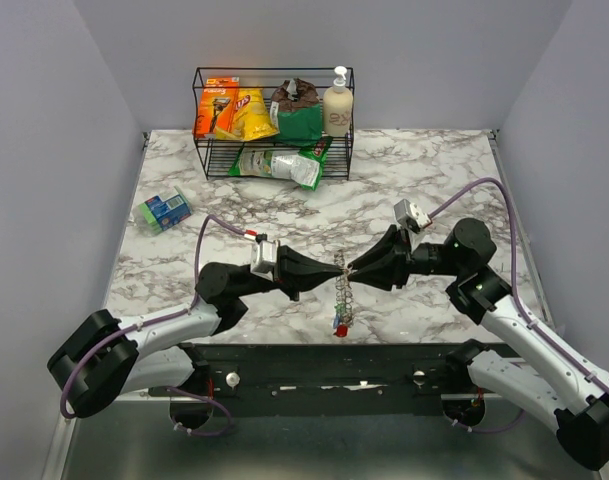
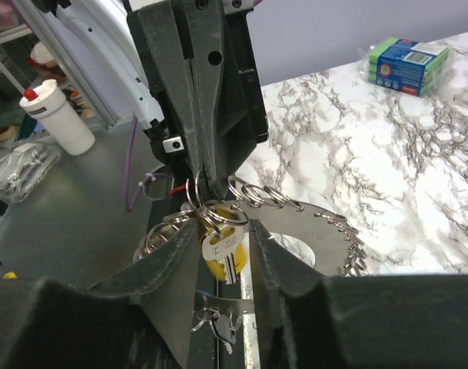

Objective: Put the keys on the keyring

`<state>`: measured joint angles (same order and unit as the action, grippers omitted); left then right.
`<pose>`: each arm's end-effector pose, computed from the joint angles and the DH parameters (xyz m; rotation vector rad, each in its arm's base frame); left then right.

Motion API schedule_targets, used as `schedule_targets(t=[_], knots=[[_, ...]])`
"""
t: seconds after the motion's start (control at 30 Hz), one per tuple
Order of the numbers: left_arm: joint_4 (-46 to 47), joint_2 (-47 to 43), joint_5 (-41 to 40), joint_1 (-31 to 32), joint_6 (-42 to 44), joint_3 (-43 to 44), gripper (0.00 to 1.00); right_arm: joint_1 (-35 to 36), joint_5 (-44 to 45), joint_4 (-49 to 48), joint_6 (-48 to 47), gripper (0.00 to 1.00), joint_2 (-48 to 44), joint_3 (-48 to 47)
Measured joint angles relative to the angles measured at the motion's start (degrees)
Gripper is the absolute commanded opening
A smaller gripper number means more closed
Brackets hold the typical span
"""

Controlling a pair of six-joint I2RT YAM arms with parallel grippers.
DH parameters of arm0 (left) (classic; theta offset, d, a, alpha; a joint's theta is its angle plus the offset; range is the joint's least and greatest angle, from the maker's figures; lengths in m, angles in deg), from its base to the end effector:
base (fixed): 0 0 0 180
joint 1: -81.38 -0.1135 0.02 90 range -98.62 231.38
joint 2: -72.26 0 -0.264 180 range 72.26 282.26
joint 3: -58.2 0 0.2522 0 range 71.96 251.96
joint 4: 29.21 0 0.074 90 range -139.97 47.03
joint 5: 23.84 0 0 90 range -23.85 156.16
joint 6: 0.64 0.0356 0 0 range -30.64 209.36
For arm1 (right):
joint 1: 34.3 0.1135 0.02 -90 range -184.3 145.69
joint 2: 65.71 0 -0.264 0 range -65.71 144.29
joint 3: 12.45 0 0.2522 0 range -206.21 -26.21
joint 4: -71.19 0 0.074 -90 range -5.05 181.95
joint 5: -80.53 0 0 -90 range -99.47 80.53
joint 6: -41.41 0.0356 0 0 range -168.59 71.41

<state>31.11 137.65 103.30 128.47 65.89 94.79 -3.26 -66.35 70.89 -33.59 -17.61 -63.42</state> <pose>0.1329 -0.1746 0.2855 0.8554 0.9244 -1.4104 0.1465 0.1229 0.3278 -1.0508 1.3543 1.3564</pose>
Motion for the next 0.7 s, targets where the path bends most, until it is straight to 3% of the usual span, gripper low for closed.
schedule_targets(t=[0.07,0.37,0.57,0.7], knots=[[0.02,-0.31,0.0,0.0,0.02,0.0,0.0,0.0,-0.15,0.04,-0.02,0.26,0.0,0.28],[0.04,-0.61,0.0,0.0,0.0,0.13,0.0,0.0,-0.63,0.07,0.0,0.09,-0.9,0.35],[0.2,-0.61,-0.02,-0.22,-0.02,0.22,0.0,0.0,-1.07,0.07,-0.09,0.01,-0.9,0.35],[0.11,-0.61,-0.02,-0.22,-0.26,0.24,0.0,0.0,-1.31,-0.09,-0.07,0.01,-0.72,0.57]])
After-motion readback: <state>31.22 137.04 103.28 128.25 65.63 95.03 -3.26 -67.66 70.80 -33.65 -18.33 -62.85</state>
